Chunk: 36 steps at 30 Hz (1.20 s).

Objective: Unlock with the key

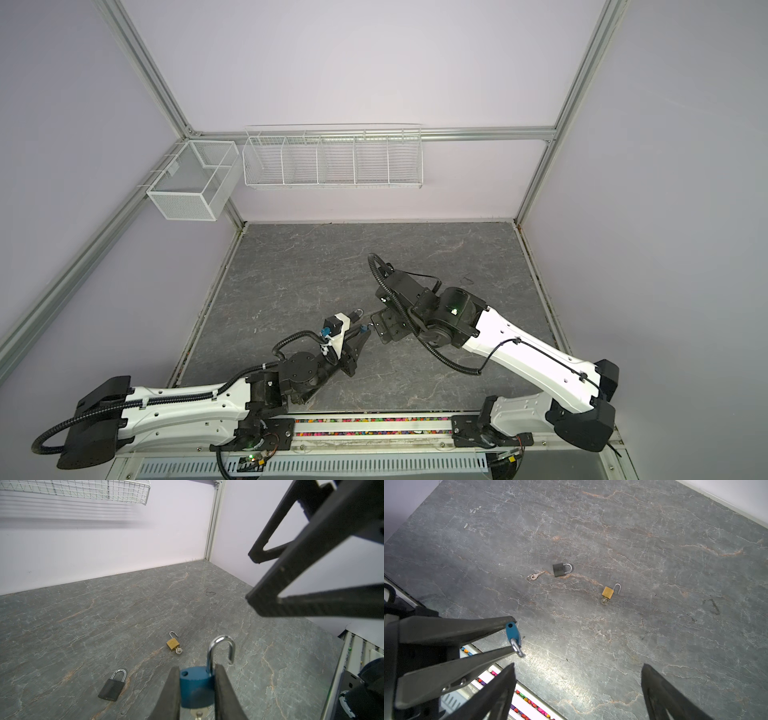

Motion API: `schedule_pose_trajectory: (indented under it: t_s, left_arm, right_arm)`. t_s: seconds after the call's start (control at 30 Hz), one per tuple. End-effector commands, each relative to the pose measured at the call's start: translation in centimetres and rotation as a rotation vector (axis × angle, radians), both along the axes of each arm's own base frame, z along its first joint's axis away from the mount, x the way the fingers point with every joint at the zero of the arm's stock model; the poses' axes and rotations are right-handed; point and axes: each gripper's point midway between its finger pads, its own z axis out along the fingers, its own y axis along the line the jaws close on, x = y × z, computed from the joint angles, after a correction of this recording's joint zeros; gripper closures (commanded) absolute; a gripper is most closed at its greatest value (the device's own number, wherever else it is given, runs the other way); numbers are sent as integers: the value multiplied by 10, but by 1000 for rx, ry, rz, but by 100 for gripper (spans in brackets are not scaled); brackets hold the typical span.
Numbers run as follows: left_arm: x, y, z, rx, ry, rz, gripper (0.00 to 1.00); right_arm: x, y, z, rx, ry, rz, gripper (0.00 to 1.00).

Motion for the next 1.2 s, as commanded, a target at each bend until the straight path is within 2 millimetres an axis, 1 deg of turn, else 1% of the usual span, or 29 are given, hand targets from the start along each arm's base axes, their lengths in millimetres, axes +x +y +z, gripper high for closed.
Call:
schedule_pose_trajectory:
  t_s: [0.0,0.1,0.17,0.27,0.37,0.43,0.47,0.6,0.7,0.87,1.03,1.17]
  left_arm:
    - [0,-10,17,-70,21,-11,100]
    - [0,-18,9,-91,107,-4,100]
    - [0,-22,-3,-103,200,13,100]
    - [-3,-30,-22,-91,345,33,100]
    - [-2,-31,-47,-75,493,115,100]
    - [-7,-41,-58,-72,564,104,100]
    - [-8,-46,-63,-68,586,102,100]
    - [-3,-67,-81,-6,672,175,100]
    - [-2,-97,-88,54,695,158,100]
    - [12,-118,-115,176,772,264,100]
    - [32,-129,-137,321,814,338,100]
    - [43,-135,-155,357,868,353,100]
  right_arm:
    - [2,-11,-5,-5,2,-31,4]
    - [4,-23,-10,4,15,-77,2]
    - [7,-34,-17,18,27,-125,0]
    - [9,-50,-31,51,70,-191,0]
    - [12,-67,-43,74,102,-261,1]
    - [13,-81,-53,82,128,-309,3]
    - [19,-82,-52,113,122,-331,4]
    - [24,-102,-68,133,173,-409,5]
    - [28,-118,-78,135,197,-462,5]
    - [33,-143,-90,154,229,-551,6]
    - [37,-160,-103,191,260,-626,6]
    - [38,-176,-111,185,275,-684,6]
